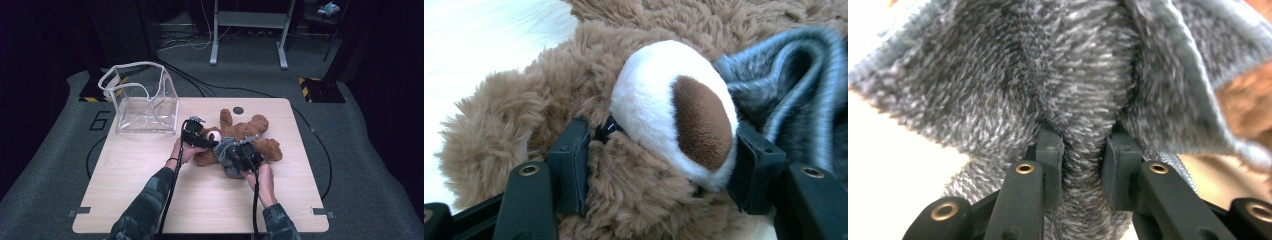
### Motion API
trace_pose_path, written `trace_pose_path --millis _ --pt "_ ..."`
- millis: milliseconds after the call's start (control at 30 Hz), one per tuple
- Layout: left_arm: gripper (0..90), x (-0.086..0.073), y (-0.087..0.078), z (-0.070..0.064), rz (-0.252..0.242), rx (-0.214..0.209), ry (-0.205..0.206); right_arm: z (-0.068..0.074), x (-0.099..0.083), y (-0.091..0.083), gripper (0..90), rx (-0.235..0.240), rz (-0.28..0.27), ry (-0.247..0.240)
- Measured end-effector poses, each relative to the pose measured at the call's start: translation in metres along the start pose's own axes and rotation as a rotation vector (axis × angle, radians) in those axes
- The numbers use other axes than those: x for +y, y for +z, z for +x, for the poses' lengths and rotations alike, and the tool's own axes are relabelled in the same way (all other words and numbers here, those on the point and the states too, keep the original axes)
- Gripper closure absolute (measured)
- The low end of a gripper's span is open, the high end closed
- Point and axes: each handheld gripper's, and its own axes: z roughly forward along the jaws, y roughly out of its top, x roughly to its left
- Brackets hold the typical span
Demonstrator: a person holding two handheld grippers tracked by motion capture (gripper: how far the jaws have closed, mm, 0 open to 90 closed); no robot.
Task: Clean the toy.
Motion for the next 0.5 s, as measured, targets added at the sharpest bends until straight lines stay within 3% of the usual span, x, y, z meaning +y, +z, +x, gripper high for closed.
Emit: trace_pose_path --millis 233,300,367,500 --pt "37.0 0.002 0.0 0.001 0.004 -0.004 -0.003 0.017 0.025 -0.022 72.7 0.026 -0.086 -0.043" --pt "37.0 0.002 0.0 0.001 0.005 -0.003 -0.003 0.022 0.029 -0.014 72.5 0.03 -0.075 -0.063" --pt "37.0 0.002 0.0 0.002 0.007 -0.005 0.0 0.027 0.029 -0.001 72.3 0.032 -0.039 -0.051" --pt "37.1 0.001 0.0 0.002 0.009 -0.008 -0.004 0.029 0.021 0.02 72.3 0.031 -0.035 -0.044"
